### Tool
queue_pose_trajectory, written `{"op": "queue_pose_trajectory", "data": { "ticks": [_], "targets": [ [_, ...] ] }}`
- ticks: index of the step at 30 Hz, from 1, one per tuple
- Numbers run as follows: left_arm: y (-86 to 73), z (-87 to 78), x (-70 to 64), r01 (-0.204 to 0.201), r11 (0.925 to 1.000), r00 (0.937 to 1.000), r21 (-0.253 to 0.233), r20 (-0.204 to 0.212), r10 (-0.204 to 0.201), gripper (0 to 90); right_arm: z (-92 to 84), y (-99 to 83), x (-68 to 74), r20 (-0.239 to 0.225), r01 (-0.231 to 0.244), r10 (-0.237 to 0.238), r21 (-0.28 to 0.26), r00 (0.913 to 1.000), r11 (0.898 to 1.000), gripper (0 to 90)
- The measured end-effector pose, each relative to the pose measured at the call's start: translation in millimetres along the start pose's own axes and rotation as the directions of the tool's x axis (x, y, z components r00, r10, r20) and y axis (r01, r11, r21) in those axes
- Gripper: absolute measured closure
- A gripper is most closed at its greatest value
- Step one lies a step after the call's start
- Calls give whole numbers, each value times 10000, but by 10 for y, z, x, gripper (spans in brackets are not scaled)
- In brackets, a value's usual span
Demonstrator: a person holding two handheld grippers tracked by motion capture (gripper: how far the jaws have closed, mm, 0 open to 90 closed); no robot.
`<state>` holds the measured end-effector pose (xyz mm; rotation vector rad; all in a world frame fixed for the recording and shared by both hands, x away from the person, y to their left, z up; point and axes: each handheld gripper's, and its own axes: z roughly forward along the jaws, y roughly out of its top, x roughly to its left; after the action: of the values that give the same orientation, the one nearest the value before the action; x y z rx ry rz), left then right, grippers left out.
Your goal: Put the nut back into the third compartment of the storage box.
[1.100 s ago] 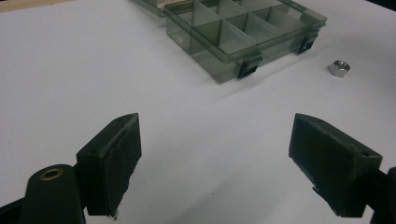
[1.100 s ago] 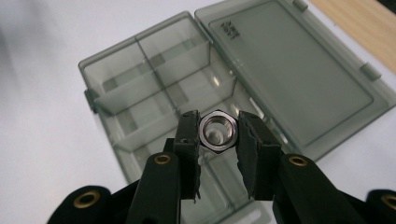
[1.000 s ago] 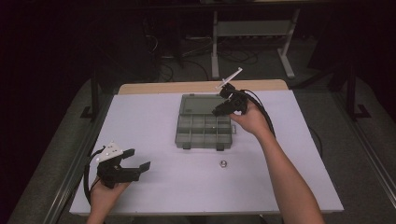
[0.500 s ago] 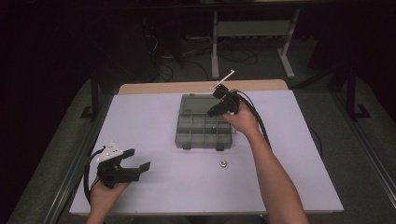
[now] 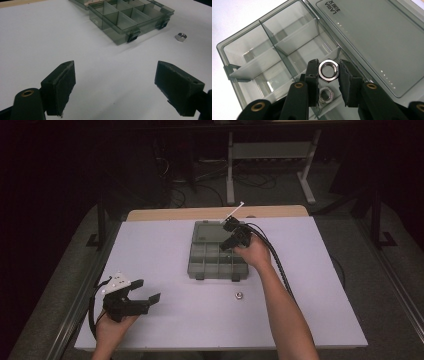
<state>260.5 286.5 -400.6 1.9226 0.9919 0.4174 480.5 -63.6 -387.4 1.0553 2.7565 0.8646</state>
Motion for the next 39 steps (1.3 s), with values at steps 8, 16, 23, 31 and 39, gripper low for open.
{"op": "queue_pose_trajectory", "data": {
  "ticks": [8,16,23,31,39],
  "targets": [
    [2,-1,-8,8,10000,10000,61,8,-8,166,64,-29,-3,23,4,-5,141,10000,9999,687],
    [1,0,-1,-18,10000,10000,46,15,18,166,37,-106,-47,-136,-181,178,-287,9998,9994,644],
    [2,-1,0,-43,10000,10000,31,6,43,166,-115,-151,-28,-199,-11,3,-423,9998,9991,620],
    [0,4,-9,-20,10000,10000,32,-27,20,166,-310,-298,103,-413,412,-435,-563,9982,9976,564],
    [0,6,-5,-49,10000,10000,64,-57,49,166,-499,-504,250,-623,583,-640,-891,9960,9943,527]
  ]
}}
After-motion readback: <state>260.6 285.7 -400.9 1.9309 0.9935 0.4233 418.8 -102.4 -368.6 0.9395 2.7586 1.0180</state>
